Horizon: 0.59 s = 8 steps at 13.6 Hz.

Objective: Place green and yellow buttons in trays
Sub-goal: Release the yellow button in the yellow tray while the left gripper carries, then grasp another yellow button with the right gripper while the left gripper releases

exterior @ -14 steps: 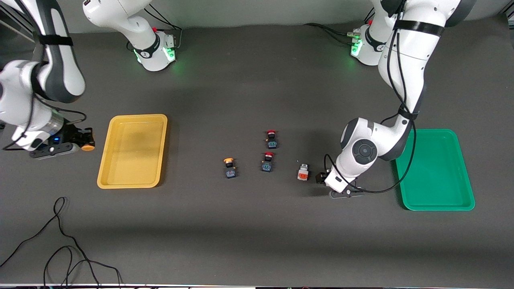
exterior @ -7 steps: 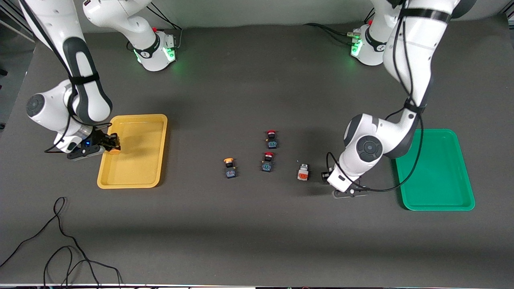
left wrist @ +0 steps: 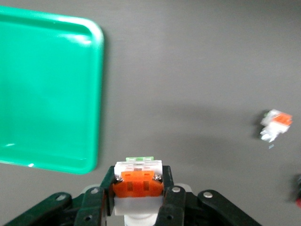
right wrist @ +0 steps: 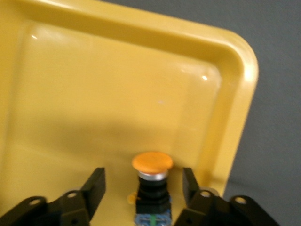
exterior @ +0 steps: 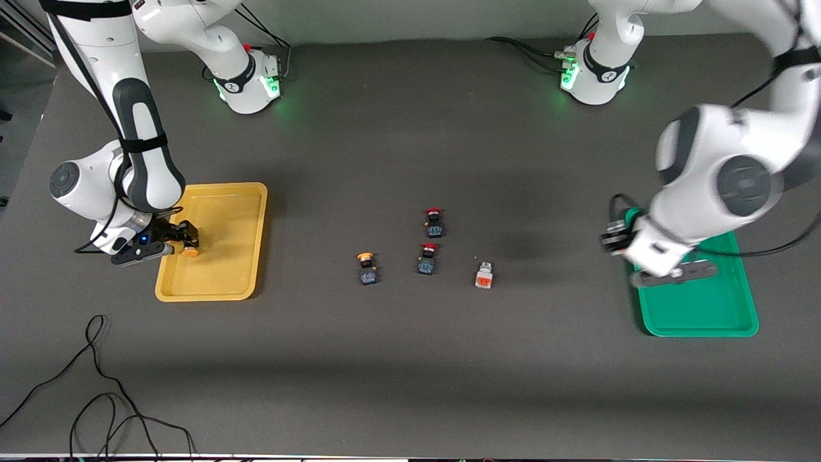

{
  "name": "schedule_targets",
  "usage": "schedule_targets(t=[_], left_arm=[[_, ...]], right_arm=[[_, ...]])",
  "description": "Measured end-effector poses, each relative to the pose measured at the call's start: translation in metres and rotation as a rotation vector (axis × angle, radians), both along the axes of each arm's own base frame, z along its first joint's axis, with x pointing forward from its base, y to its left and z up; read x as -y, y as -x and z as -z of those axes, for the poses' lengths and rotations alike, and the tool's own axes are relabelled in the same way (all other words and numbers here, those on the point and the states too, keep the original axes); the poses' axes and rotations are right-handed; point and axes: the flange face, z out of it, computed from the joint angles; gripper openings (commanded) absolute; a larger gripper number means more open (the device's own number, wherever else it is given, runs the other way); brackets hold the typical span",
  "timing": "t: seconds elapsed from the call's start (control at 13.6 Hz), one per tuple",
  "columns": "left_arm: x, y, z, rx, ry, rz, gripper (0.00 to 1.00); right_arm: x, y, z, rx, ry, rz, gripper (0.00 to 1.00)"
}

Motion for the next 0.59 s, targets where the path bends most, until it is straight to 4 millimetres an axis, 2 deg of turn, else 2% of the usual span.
schedule_targets(t=[0.07,0.22,0.44,0.51,0.59], left_arm=[[-0.038,0.000,-0.004,-0.017,0.007,0.018,0.00],[-0.125,0.003,0.004,-0.041,0.033,0.052,0.00],[-0.251,0.019,0.041,-0.056,0.090,0.144,0.00],[-0.281,0.024,0.058,-0.059,0.107,0.166,0.00],[-0.298,0.027,0.077,-0.068,0.121,0.173,0.00]], right_arm=[[-0.010,-0.010,-0.008,-0.007,-0.019,-0.006,1.00],[-0.022,-0.039,-0.039,-0.033,-0.009,-0.032,1.00],[-0.048,-0.087,-0.118,-0.114,0.023,-0.014,1.00],[-0.064,-0.099,-0.145,-0.128,0.028,0.002,1.00],[-0.089,-0.108,-0.166,-0.130,0.029,0.017,1.00]])
